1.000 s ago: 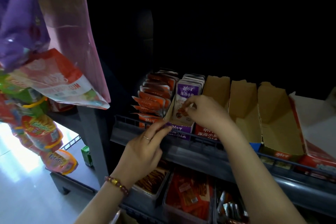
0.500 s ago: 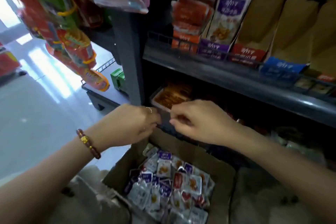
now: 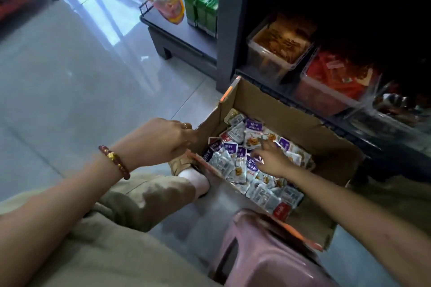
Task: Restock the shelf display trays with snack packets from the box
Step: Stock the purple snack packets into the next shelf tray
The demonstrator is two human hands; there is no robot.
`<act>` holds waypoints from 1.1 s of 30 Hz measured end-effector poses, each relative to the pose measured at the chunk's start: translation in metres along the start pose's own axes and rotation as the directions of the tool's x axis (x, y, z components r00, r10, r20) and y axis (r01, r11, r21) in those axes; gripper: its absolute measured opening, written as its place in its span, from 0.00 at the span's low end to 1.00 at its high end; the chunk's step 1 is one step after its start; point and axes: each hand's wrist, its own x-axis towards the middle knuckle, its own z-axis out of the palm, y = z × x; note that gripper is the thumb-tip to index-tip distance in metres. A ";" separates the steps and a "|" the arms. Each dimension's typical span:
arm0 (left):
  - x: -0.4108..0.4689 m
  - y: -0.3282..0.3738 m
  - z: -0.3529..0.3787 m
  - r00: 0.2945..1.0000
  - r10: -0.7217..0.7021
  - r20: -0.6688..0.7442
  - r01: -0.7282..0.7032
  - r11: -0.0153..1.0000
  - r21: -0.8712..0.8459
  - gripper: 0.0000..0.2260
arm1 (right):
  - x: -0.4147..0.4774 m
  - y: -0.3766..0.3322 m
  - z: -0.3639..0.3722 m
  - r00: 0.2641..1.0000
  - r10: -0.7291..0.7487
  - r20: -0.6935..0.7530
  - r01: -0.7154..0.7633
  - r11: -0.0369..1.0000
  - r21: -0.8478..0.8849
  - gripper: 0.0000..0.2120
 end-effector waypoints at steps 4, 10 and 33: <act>0.001 0.001 0.008 0.999 0.002 0.038 -0.001 1.000 -0.026 0.11 | 0.018 -0.021 0.021 0.991 0.091 0.096 -0.086 0.995 -0.055 0.31; 0.007 0.004 0.015 1.000 0.018 -0.014 -0.019 0.995 -0.096 0.18 | 0.027 -0.034 0.033 0.962 0.200 -0.187 -0.222 0.969 -0.109 0.33; 0.014 0.017 0.043 0.998 0.027 0.055 -0.014 0.976 -0.219 0.09 | 0.036 -0.015 0.023 0.961 0.253 -0.108 -0.260 0.964 -0.058 0.38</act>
